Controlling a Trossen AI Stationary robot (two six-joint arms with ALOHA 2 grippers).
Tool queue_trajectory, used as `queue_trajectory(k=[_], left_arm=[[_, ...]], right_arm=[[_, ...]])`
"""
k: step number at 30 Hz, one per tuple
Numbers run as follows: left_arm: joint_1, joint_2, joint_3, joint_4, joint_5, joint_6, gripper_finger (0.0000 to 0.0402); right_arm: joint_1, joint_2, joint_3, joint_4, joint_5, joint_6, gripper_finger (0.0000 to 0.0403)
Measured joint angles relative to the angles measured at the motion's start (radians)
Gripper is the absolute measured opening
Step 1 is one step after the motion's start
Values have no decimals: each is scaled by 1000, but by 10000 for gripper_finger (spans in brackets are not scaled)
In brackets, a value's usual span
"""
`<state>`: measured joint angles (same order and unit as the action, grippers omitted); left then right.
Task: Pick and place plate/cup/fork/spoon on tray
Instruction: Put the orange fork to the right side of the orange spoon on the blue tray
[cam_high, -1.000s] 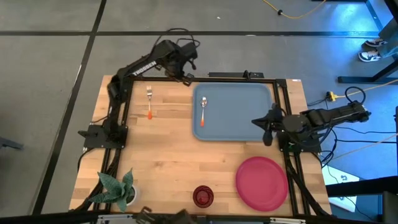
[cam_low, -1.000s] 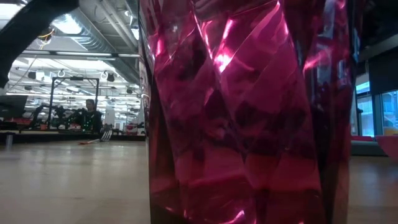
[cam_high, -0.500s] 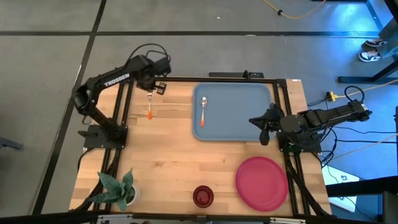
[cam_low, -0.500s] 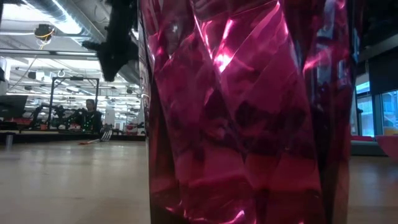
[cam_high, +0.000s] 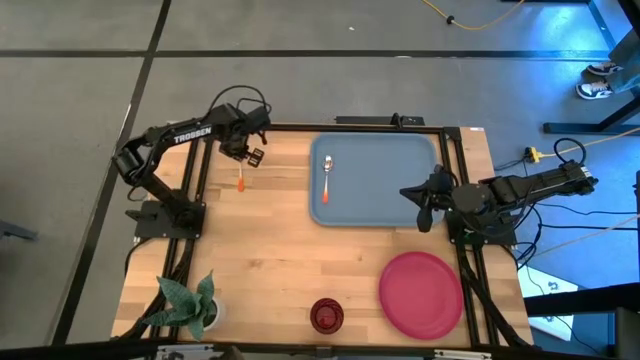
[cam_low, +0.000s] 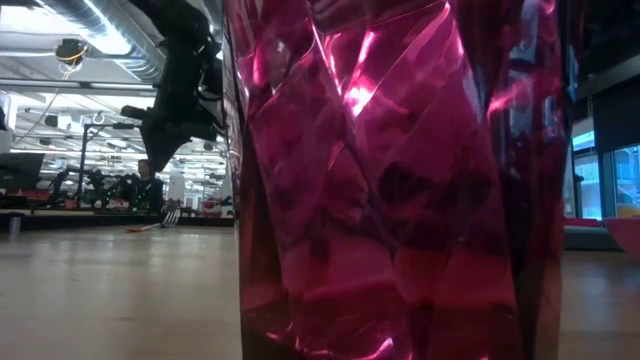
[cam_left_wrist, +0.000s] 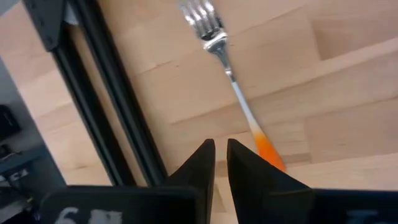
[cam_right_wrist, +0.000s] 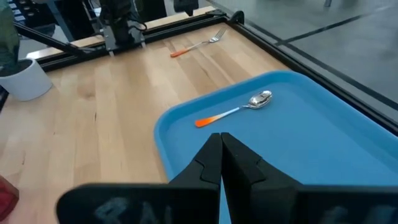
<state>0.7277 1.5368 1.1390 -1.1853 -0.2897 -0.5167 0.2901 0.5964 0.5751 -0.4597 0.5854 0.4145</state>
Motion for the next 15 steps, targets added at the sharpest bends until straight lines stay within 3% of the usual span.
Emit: queue_trajectory(k=[5,15], left_arm=[[4,0,0,30,-13,4,4],[22,0,1,27,73,-93,37]], right_arm=[[0,0,0,17,0,0,7],[0,0,0,23,-1,-8,7]])
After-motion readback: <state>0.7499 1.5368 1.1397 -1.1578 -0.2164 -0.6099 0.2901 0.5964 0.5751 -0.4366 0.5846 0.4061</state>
